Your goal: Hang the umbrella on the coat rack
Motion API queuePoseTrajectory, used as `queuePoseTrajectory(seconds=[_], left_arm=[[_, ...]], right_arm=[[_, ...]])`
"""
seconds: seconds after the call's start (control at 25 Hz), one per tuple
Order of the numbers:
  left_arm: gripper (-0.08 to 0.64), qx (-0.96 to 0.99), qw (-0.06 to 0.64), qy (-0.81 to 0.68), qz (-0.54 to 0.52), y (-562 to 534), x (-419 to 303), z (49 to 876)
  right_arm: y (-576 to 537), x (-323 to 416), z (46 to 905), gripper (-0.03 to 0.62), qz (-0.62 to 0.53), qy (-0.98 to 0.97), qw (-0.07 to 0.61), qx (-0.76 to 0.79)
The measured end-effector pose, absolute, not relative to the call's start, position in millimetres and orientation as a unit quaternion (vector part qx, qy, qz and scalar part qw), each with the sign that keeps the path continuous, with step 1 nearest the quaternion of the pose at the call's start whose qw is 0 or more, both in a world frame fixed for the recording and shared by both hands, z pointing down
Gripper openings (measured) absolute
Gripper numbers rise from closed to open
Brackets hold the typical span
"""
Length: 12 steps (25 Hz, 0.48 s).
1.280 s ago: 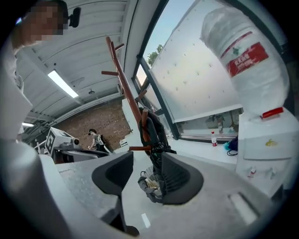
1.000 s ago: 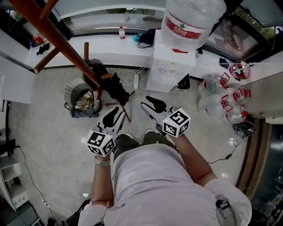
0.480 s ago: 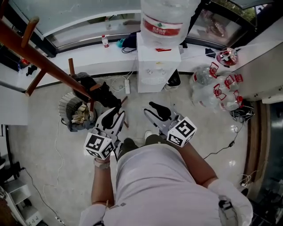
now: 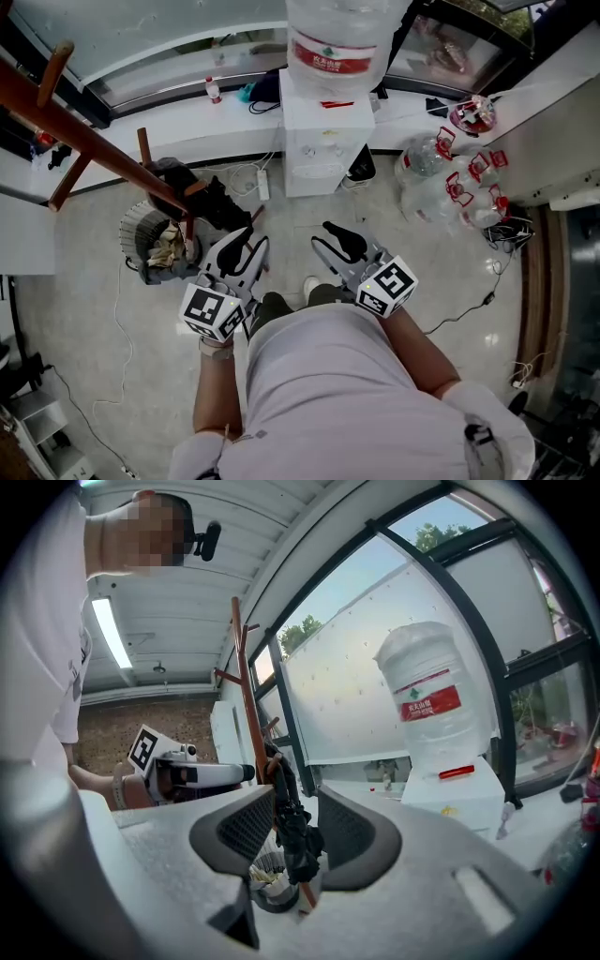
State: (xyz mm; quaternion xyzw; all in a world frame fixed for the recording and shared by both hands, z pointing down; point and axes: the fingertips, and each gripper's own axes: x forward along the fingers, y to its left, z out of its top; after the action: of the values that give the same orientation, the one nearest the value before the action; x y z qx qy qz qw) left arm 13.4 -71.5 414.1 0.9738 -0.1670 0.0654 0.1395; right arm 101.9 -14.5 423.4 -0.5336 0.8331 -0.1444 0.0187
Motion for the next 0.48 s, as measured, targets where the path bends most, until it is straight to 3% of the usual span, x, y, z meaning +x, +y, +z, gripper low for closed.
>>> queuePoseTrajectory(seconds=[0.48], left_arm=[[0.11, 0.969, 0.161, -0.174, 0.075, -67, 0, 431]], right_arm=[[-18, 94, 438, 0.144, -0.177, 0.827, 0.024, -0.533]])
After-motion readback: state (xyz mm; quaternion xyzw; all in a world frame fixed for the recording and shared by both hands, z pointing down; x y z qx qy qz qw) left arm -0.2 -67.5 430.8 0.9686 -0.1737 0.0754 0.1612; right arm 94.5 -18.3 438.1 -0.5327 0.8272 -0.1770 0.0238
